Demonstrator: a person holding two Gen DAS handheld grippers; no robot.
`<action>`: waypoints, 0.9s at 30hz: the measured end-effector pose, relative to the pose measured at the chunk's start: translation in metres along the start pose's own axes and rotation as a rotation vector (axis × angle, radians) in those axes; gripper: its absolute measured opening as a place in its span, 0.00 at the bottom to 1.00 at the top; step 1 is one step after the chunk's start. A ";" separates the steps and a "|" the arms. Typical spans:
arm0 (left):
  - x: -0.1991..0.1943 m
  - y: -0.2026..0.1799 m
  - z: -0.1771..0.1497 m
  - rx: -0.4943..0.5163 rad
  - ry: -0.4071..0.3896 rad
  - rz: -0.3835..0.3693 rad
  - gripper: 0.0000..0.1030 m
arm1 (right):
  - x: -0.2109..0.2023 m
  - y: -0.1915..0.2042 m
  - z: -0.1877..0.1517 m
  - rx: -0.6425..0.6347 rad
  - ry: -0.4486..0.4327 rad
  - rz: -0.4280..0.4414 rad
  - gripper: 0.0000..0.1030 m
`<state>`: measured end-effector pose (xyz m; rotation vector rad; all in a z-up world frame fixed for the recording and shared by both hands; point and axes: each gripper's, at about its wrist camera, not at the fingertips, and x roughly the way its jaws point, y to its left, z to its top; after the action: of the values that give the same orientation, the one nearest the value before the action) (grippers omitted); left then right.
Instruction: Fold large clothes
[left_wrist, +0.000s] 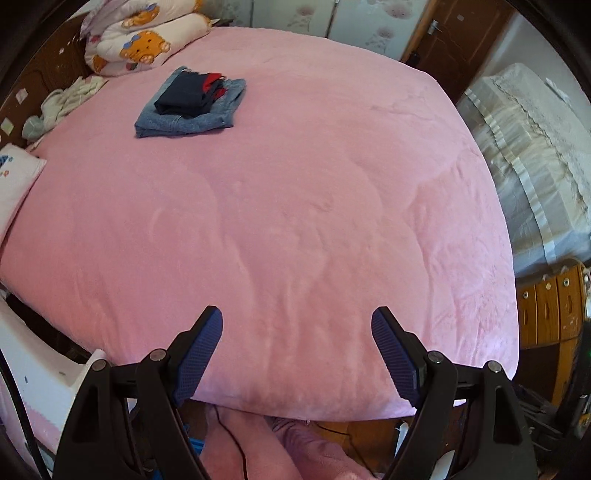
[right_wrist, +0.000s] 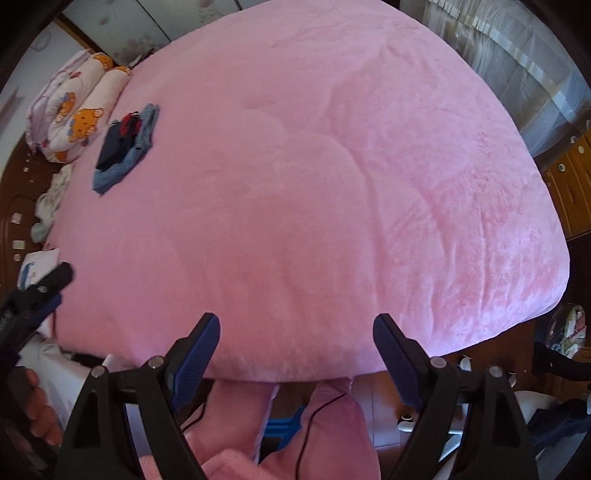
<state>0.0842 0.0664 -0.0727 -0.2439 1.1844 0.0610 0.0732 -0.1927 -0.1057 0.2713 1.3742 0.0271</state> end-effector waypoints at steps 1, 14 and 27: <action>-0.007 -0.013 -0.006 0.020 -0.004 0.004 0.79 | -0.009 -0.002 -0.001 0.003 -0.008 0.016 0.83; -0.065 -0.075 -0.027 0.125 -0.100 0.016 0.91 | -0.074 -0.016 -0.014 -0.040 -0.115 -0.009 0.83; -0.062 -0.068 -0.030 0.055 -0.117 0.043 1.00 | -0.081 -0.001 -0.007 -0.165 -0.157 -0.037 1.00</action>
<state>0.0450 -0.0012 -0.0154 -0.1642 1.0729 0.0793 0.0498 -0.2069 -0.0286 0.1073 1.2128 0.0859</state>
